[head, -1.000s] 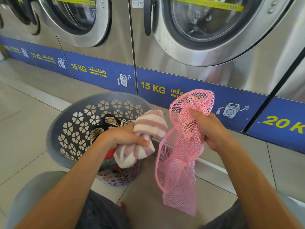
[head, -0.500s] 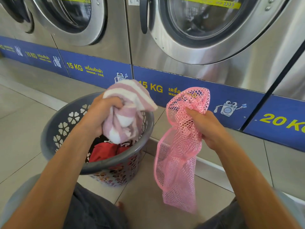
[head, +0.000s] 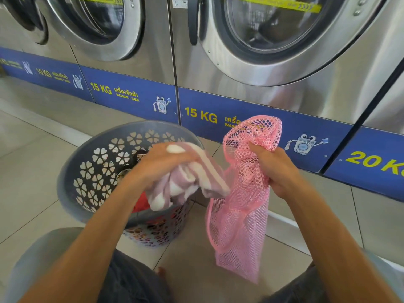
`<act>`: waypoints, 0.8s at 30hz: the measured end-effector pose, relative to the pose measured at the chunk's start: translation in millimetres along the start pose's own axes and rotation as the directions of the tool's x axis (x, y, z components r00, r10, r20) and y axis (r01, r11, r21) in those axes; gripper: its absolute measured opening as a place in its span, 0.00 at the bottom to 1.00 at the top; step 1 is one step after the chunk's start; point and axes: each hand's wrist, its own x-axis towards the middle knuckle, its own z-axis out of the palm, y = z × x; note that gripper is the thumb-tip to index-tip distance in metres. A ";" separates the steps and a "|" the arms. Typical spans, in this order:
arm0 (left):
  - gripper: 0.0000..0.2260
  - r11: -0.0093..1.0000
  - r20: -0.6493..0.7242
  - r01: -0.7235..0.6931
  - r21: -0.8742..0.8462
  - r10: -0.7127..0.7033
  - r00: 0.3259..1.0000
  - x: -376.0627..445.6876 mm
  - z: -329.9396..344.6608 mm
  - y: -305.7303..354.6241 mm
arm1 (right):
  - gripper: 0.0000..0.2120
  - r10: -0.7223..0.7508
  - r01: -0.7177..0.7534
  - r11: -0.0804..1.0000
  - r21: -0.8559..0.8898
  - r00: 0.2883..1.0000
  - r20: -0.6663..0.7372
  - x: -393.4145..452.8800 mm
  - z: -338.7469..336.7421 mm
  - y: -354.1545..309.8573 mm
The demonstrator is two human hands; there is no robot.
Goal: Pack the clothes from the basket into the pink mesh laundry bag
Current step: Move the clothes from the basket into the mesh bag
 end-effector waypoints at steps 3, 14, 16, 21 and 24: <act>0.16 0.985 0.029 0.029 0.172 -0.035 0.999 4.0 10.0 -10.5 | 0.15 -0.002 0.002 1.000 -0.005 1.000 0.005 -0.3 0.9 0.0; 0.22 0.937 -0.040 0.170 0.305 -0.166 0.985 15.3 6.3 -24.1 | 0.12 -0.021 0.021 1.000 0.007 1.000 0.011 0.4 -2.2 0.9; 0.22 0.944 -0.053 0.179 0.277 -0.171 0.984 18.3 4.0 -26.5 | 0.12 -0.023 0.023 1.000 0.005 1.000 0.015 -0.1 -1.9 0.3; 0.19 0.948 -0.003 0.193 0.254 -0.198 0.980 24.2 0.4 -27.2 | 0.07 -0.046 0.046 0.999 0.003 0.999 0.027 0.2 -2.8 0.8; 0.16 0.954 0.086 0.233 0.188 -0.252 0.964 24.9 -2.4 -28.3 | 0.06 -0.046 0.046 0.999 0.010 0.998 0.039 -1.0 -2.1 -0.1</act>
